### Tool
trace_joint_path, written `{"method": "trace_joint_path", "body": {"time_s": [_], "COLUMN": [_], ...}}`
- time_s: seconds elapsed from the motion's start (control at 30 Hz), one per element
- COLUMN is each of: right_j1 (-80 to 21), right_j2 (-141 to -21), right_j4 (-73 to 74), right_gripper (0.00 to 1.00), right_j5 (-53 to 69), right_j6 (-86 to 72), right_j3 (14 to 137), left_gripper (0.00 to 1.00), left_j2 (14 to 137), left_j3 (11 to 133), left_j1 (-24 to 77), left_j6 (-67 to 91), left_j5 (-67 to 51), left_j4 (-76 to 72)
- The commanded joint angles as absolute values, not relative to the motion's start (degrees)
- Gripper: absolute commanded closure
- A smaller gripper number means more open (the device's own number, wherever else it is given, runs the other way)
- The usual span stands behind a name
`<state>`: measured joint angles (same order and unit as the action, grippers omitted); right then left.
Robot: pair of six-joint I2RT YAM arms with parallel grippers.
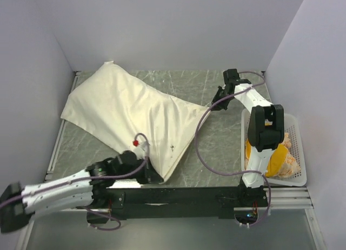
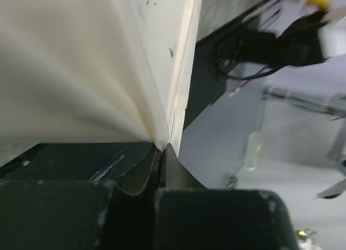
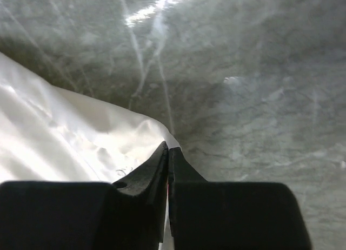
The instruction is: Put the pillow into the pillowcase
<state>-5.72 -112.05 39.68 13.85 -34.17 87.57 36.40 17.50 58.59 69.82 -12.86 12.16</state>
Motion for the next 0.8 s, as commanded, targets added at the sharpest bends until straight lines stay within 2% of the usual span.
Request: {"method": "trace_joint_path", "body": {"time_s": [0.0, 0.13, 0.27, 0.3, 0.37, 0.4, 0.47, 0.5, 0.53, 0.57, 0.63, 0.77], "right_j1": [-2.29, -1.41, -0.35, -0.26, 1.13, 1.14, 1.14, 1.14, 1.14, 1.14, 1.06, -3.15], "right_j2": [-110.48, -112.23, -112.06, -111.54, -111.1, -110.57, -109.52, -108.12, -107.24, -106.53, -104.07, -99.5], "right_j4": [34.89, 37.52, 39.28, 39.11, 39.46, 39.72, 39.81, 39.73, 39.73, 39.64, 39.29, 36.05], "right_gripper": [0.95, 0.94, 0.91, 0.85, 0.78, 0.7, 0.61, 0.48, 0.43, 0.33, 0.3, 0.24], "right_j5": [1.15, -3.07, -5.8, -5.54, -5.36, -5.62, -5.71, -5.89, -5.71, -5.54, -4.4, -0.18], "right_j6": [-32.17, -30.85, -30.59, -30.59, -30.5, -30.41, -30.23, -30.23, -30.06, -30.06, -30.23, -30.06], "right_j3": [89.12, 92.02, 92.72, 92.38, 92.72, 93.07, 92.9, 92.47, 92.29, 92.02, 90.88, 87.28], "left_gripper": [0.99, 0.99, 0.99, 0.97, 0.86, 0.7, 0.53, 0.4, 0.35, 0.26, 0.21, 0.2], "left_j2": [53.05, 67.37, 74.34, 75.57, 79.18, 79.97, 80.86, 80.86, 80.51, 80.33, 79.63, 75.42], "left_j3": [23.81, 25.32, 24.87, 25.66, 29.34, 30.83, 34.79, 35.76, 37.34, 38.14, 40.15, 43.32], "left_j1": [73.88, 80.24, 84.19, 85.07, 85.43, 85.86, 85.96, 86.04, 86.04, 86.04, 86.05, 85.52], "left_j6": [72.25, 75.04, 77.17, 76.73, 74.45, 73.57, 71.02, 70.23, 68.92, 68.47, 67.07, 66.01], "left_j5": [-9.68, -9.49, -9.23, -9.23, -9.14, -8.71, -7.48, -7.04, -6.68, -5.81, -4.84, 2.95], "left_j4": [3.0, -4.82, -10.72, -10.64, -9.15, -8.36, -7.04, -6.07, -5.46, -4.49, -2.03, 5.17]}}
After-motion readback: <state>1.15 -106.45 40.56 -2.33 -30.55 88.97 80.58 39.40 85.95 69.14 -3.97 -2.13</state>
